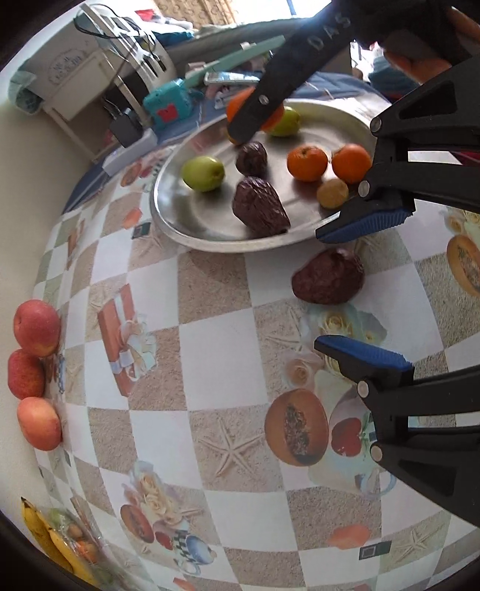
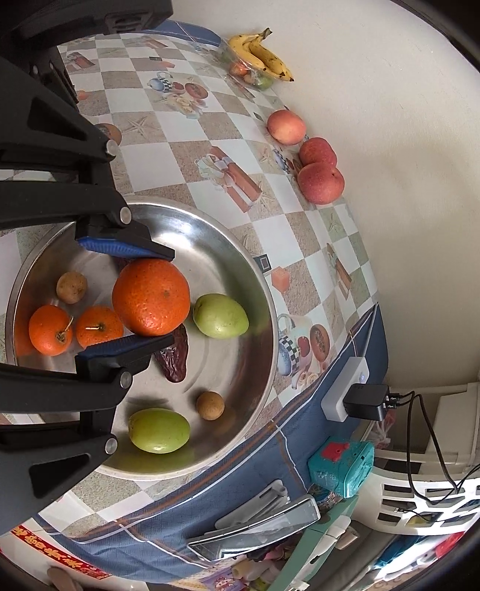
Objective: Organize fruits
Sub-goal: 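Carry the orange and date into the steel bowl and open both tools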
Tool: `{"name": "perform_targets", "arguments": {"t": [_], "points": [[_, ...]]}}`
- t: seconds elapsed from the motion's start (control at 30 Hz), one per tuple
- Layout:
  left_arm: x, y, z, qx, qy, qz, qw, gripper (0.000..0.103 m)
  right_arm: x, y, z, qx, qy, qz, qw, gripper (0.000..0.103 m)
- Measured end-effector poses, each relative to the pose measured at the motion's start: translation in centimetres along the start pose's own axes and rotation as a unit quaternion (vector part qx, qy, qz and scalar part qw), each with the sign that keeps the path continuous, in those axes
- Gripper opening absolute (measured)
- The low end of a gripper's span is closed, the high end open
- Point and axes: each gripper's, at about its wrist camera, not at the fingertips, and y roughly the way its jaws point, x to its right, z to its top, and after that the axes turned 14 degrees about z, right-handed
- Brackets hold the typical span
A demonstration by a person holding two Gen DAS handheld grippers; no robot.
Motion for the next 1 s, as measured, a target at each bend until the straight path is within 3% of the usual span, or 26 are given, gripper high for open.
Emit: {"name": "perform_targets", "arguments": {"t": [0.1, 0.13, 0.17, 0.23, 0.3, 0.4, 0.57, 0.63, 0.7, 0.8, 0.93, 1.0], "points": [[-0.5, 0.9, -0.2, -0.026, -0.017, -0.028, 0.9991, 0.052, 0.0, 0.1, 0.0, -0.002, 0.0, 0.002, 1.0, 0.04], [-0.7, 1.2, -0.2, -0.035, -0.024, -0.043, 0.9982, 0.046, 0.0, 0.1, 0.0, -0.002, 0.001, 0.004, 1.0, 0.04], [-0.9, 1.4, -0.3, -0.041, -0.03, -0.062, 0.9968, 0.034, 0.0, 0.1, 0.0, -0.002, 0.001, 0.005, 1.0, 0.04], [-1.5, 1.4, -0.3, -0.047, -0.05, -0.071, 0.9951, 0.034, -0.1, 0.1, 0.0, -0.002, 0.001, 0.007, 1.0, 0.04], [-1.9, 0.8, -0.1, -0.033, -0.055, -0.059, 0.9962, 0.034, -0.1, 0.0, 0.0, -0.001, 0.0, 0.008, 1.0, 0.04], [-2.3, -1.1, 0.3, 0.001, -0.064, -0.094, 0.9935, 0.034, 0.2, 0.1, 0.1, -0.005, 0.008, 0.009, 1.0, 0.04], [0.4, -3.0, 0.5, 0.04, -0.008, -0.13, 0.9906, 0.035, 0.8, 0.6, 0.0, -0.018, 0.026, 0.013, 0.999, 0.04], [1.9, -2.6, 0.4, 0.03, 0.012, -0.143, 0.9892, 0.039, 0.9, 0.5, 0.0, -0.017, 0.03, 0.014, 0.999, 0.04], [2.5, -2.6, 0.3, 0.026, 0.026, -0.147, 0.9884, 0.063, 1.0, 0.2, 0.2, -0.007, 0.033, 0.015, 0.999, 0.041], [2.8, -3.0, 0.1, 0.037, 0.041, -0.141, 0.9885, 0.068, 1.2, -0.4, 0.4, 0.011, 0.036, 0.025, 0.999, 0.041], [1.6, -3.0, 0.6, 0.042, 0.021, -0.11, 0.9928, 0.07, 1.3, -0.6, 0.6, 0.021, 0.029, 0.03, 0.999, 0.042], [0.3, -2.7, 0.8, 0.046, 0.0, -0.073, 0.9963, 0.084, 1.2, -0.4, 0.6, 0.017, 0.018, 0.029, 0.999, 0.042]]}}
